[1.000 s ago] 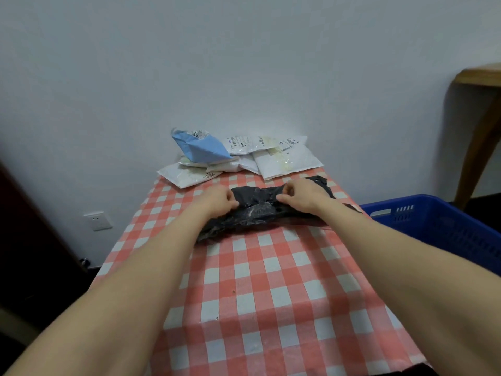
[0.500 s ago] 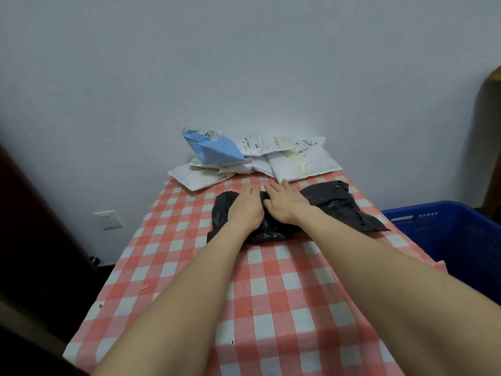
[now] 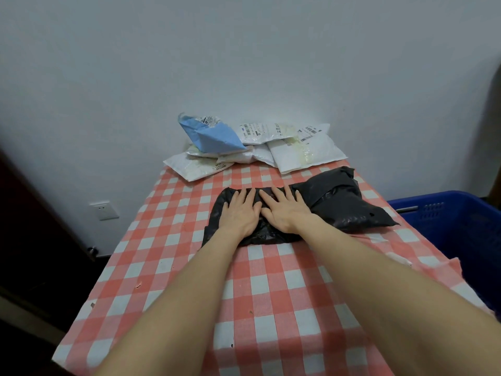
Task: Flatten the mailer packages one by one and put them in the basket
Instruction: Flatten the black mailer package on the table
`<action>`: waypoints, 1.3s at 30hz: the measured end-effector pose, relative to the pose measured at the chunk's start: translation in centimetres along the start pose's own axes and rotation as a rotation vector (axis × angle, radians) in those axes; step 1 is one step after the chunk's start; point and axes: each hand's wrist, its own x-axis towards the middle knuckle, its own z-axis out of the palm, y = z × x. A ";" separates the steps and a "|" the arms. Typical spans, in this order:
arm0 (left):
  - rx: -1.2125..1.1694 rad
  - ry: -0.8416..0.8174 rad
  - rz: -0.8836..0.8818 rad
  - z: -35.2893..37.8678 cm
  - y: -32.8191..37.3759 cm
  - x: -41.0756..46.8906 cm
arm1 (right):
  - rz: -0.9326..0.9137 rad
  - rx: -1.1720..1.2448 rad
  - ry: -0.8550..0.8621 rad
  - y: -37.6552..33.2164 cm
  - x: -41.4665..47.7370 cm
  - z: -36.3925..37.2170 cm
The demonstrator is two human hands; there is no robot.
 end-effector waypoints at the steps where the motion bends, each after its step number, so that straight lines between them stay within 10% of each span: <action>1: 0.007 -0.014 -0.011 0.1 0.0 -0.1 | 0.004 -0.007 0.002 0.0 0.0 0.1; 29: 0.056 -0.098 -0.123 -0.2 0.2 -0.3 | 0.038 0.039 -0.036 0.3 0.4 0.3; 36: 0.088 0.239 -0.037 -2.4 3.3 0.4 | 0.081 0.225 0.414 3.2 -1.5 -3.6; 39: 0.057 0.245 0.102 -1.9 6.4 0.7 | 0.169 0.089 0.290 5.6 -2.3 -3.6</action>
